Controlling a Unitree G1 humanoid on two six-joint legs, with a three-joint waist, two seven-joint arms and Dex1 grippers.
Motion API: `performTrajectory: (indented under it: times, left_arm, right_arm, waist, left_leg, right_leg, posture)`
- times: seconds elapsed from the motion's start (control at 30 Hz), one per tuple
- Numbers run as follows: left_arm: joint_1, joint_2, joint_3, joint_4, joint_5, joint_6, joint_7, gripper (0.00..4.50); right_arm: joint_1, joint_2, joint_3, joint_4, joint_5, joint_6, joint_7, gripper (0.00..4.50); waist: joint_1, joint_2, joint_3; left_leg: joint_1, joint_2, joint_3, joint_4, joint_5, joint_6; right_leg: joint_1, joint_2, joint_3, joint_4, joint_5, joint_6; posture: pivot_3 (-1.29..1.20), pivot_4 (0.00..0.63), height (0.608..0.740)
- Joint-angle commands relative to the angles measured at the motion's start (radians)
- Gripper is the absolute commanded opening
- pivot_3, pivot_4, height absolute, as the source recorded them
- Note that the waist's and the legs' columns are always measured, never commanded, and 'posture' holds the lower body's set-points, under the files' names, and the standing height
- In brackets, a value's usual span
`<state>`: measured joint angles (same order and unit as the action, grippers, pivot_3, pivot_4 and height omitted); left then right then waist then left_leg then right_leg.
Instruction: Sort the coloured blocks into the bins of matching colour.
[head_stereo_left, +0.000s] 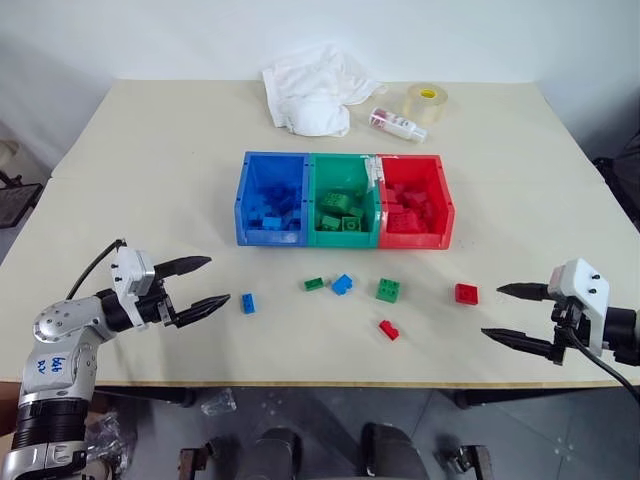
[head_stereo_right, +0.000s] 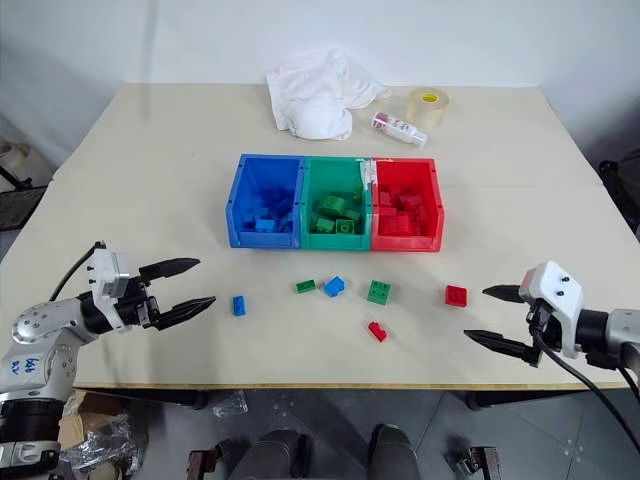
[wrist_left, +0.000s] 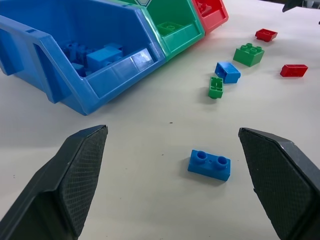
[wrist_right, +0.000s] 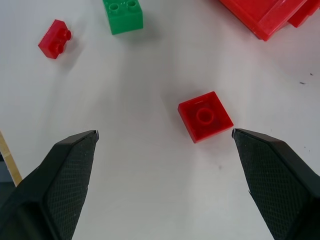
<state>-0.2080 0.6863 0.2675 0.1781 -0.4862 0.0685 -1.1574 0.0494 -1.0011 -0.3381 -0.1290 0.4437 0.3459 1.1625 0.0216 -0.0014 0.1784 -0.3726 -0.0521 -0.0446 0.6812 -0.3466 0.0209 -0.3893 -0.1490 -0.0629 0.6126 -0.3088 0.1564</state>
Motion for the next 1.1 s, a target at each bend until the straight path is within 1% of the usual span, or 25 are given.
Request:
performTrajectory:
  times: [0.03,0.17,0.3,0.43,0.53,0.63,0.7,0.77,0.8,0.93,1.1]
  left_arm:
    - [-0.009,0.016,0.031,-0.003,-0.034,-0.005,-0.029,4.46]
    - [-0.021,0.011,0.032,0.010,-0.022,0.017,0.013,4.46]
    - [-0.034,0.006,0.023,0.012,-0.027,0.026,0.013,4.46]
    - [-0.040,0.011,0.002,0.015,-0.011,0.030,-0.004,4.46]
    - [-0.046,0.014,-0.018,0.036,0.005,0.005,-0.034,4.46]
    - [-0.061,0.015,-0.028,0.068,0.003,0.008,-0.064,4.46]
    - [-0.069,0.012,-0.028,0.080,-0.007,0.012,-0.083,4.46]
    - [-0.074,0.010,-0.027,0.086,-0.007,0.005,-0.096,4.46]
    - [-0.075,0.009,-0.027,0.086,-0.006,0.005,-0.099,4.46]
    - [-0.074,0.003,-0.022,0.085,-0.006,-0.008,-0.104,4.46]
    - [-0.050,0.006,-0.006,0.065,-0.042,-0.006,-0.150,4.46]
  right_arm:
    - [-0.012,0.008,-0.037,-0.028,0.019,-0.012,-0.009,4.50]
    - [-0.020,0.009,-0.029,-0.032,0.016,-0.003,-0.027,4.50]
    - [-0.005,-0.006,-0.033,-0.036,0.013,0.036,-0.042,4.50]
    - [0.051,-0.019,-0.091,-0.034,0.004,0.050,-0.045,4.50]
    - [0.138,-0.046,-0.172,-0.034,-0.014,0.080,-0.026,4.50]
    - [0.209,-0.048,-0.250,-0.056,-0.012,0.089,-0.009,4.50]
    - [0.239,-0.044,-0.280,-0.078,-0.010,0.101,-0.003,4.50]
    - [0.246,-0.048,-0.283,-0.090,-0.008,0.107,0.003,4.50]
    - [0.240,-0.050,-0.278,-0.092,-0.007,0.109,0.005,4.50]
    - [0.126,-0.067,-0.176,-0.070,-0.007,0.118,0.006,4.50]
    - [-0.150,-0.032,0.052,0.089,-0.066,0.087,-0.002,4.50]
  waist:
    - [0.000,0.000,0.000]
    - [0.001,0.000,0.000]
    - [0.001,0.000,0.000]
    - [0.005,0.000,0.000]
    - [0.006,0.000,0.000]
    - [0.004,0.000,0.000]
    - [0.002,0.000,0.000]
    - [-0.001,0.000,0.000]
    - [-0.002,0.000,0.000]
    - [-0.003,0.000,0.000]
    - [-0.008,0.000,0.000]
  left_leg:
    - [0.000,0.000,0.000,0.000,0.000,0.000]
    - [0.000,0.000,0.000,0.000,0.000,0.000]
    - [0.000,0.000,0.000,0.000,0.000,0.000]
    - [0.000,0.000,0.000,0.000,0.000,0.000]
    - [0.000,0.000,0.000,0.000,0.000,0.000]
    - [0.000,0.000,-0.001,0.000,0.000,0.000]
    - [0.001,0.000,0.000,0.000,0.000,0.000]
    - [0.001,0.001,0.000,0.000,0.000,0.000]
    - [0.001,0.001,0.000,0.000,0.000,0.000]
    - [0.002,0.002,0.000,0.000,0.000,0.000]
    - [0.002,0.002,0.000,0.000,0.000,0.000]
  right_leg:
    - [0.000,0.000,0.000,0.000,0.000,0.000]
    - [0.000,0.000,0.000,0.000,0.000,0.000]
    - [0.000,0.000,0.000,0.001,0.000,0.000]
    - [0.000,0.000,-0.001,0.001,0.000,0.000]
    - [0.002,0.000,-0.001,0.000,0.000,0.000]
    - [0.003,0.000,-0.002,-0.001,0.000,0.000]
    - [0.004,0.000,-0.002,-0.001,0.000,0.000]
    - [0.004,0.001,-0.002,-0.001,0.000,0.000]
    - [0.004,0.001,-0.002,-0.001,0.000,0.000]
    - [0.005,0.001,-0.002,-0.001,0.000,0.000]
    - [0.005,0.001,-0.002,-0.002,0.000,0.000]
  posture:
    - [0.00,0.150,0.740]
    - [0.00,0.150,0.740]
    - [0.00,0.150,0.740]
    - [0.00,0.150,0.740]
    - [0.00,0.150,0.740]
    - [0.00,0.150,0.740]
    - [0.00,0.150,0.740]
    - [0.00,0.150,0.740]
    - [0.00,0.150,0.740]
    - [0.00,0.150,0.740]
    - [0.00,0.150,0.740]
